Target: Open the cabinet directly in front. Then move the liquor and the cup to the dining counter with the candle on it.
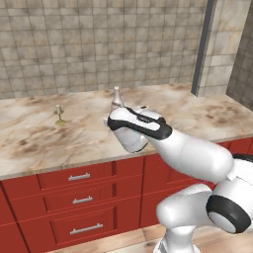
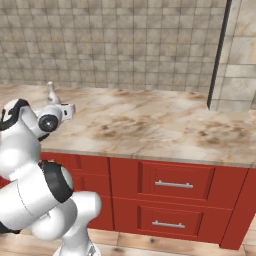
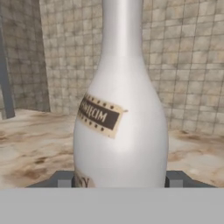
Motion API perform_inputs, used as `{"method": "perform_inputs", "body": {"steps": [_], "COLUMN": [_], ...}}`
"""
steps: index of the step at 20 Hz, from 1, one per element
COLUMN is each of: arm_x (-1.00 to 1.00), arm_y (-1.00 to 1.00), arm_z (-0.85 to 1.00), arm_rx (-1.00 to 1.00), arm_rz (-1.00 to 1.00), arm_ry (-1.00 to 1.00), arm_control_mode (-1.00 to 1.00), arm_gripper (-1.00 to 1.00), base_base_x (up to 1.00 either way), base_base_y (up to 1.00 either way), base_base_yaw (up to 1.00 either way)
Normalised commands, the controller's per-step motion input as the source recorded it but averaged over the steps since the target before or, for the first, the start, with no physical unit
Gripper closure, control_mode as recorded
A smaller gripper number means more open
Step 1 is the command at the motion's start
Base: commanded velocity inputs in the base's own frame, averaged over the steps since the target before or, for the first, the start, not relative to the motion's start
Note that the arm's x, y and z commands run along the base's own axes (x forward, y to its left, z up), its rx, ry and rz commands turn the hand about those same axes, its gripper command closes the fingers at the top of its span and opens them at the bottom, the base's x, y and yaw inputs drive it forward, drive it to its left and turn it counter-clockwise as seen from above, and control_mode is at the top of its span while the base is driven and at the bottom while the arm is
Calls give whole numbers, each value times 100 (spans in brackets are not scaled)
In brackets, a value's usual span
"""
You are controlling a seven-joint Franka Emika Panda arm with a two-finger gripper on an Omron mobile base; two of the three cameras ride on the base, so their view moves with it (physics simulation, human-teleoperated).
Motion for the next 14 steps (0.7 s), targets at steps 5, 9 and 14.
{"method": "perform_inputs", "body": {"steps": [5,9,14], "arm_x": [48,2,5], "arm_y": [0,0,0], "arm_z": [-7,-2,-21], "arm_rx": [0,0,0], "arm_rz": [0,0,0], "arm_ry": [2,0,0], "arm_control_mode": [-100,-100,-100], "arm_gripper": [100,100,100], "base_base_x": [0,0,0], "base_base_y": [0,0,0], "base_base_yaw": [0,0,0]}}
